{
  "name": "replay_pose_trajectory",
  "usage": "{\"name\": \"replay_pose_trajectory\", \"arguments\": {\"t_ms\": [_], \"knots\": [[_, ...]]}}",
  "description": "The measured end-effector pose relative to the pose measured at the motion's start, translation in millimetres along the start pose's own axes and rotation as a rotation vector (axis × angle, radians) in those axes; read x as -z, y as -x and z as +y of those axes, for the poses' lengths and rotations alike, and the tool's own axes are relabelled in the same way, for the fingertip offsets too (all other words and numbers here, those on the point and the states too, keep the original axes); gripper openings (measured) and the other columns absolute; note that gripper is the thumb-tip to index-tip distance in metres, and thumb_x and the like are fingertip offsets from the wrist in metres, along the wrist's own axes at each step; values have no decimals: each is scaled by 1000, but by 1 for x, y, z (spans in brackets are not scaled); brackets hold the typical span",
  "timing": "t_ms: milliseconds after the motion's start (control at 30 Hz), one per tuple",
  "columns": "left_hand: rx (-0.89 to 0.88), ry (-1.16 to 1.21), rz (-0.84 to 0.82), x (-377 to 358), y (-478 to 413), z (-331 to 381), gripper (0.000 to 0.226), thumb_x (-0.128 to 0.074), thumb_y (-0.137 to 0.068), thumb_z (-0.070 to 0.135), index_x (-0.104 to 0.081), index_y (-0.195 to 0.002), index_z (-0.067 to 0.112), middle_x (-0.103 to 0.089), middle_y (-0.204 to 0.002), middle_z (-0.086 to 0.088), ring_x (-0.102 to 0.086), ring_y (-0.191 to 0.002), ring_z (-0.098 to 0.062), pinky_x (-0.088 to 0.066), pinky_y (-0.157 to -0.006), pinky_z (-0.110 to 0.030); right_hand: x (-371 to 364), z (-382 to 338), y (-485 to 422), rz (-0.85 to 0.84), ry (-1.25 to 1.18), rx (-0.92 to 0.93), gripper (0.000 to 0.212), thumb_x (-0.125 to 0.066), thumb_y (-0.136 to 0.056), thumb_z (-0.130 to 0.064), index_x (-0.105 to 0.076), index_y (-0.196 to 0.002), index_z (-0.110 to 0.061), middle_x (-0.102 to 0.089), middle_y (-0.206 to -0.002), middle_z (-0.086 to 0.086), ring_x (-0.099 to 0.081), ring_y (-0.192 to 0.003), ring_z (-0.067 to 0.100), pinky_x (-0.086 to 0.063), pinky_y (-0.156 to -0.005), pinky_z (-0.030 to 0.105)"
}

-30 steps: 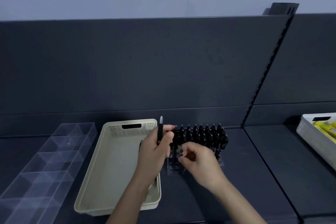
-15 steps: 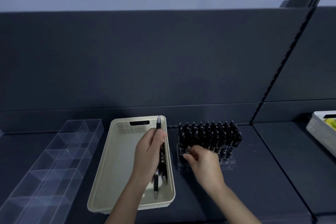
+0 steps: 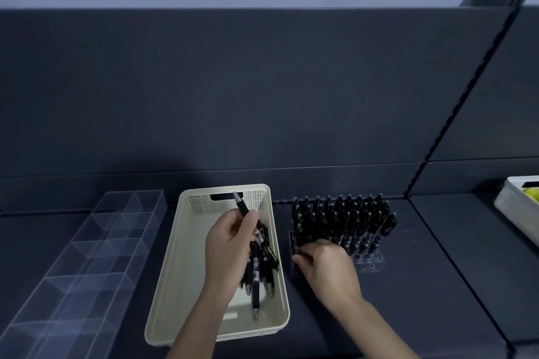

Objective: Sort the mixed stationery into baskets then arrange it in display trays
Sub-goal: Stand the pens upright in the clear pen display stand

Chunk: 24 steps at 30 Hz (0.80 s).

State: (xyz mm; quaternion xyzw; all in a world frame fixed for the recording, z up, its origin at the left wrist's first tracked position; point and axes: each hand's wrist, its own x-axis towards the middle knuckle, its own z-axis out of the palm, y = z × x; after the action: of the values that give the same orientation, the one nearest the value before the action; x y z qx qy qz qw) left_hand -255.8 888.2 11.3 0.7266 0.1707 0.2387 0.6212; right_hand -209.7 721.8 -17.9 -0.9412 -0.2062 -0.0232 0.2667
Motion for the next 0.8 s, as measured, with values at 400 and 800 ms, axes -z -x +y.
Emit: {"name": "replay_pose_trajectory", "arguments": {"t_ms": [400,800], "knots": [[0,255,10,-8,1,17,17,-61,-90,13,-64,-76,23,-62,-64,2,-59,-60,-14,-49,-54,-22,27,-2,5,-65,-382,-192,29,-61,-90,-32,-65,-69,-13,-66,-61,4,-60,-53,17,-48,-51,29],[49,96,-339,-8,8,20,12,-65,-85,12,-71,-79,20,-70,-88,-5,-65,-85,-14,-56,-78,-27,81,0,-4,45,-1608,-421,18,-73,-67,-12,-55,-68,-14,-64,-68,3,-65,-65,13,-54,-56,21]]}}
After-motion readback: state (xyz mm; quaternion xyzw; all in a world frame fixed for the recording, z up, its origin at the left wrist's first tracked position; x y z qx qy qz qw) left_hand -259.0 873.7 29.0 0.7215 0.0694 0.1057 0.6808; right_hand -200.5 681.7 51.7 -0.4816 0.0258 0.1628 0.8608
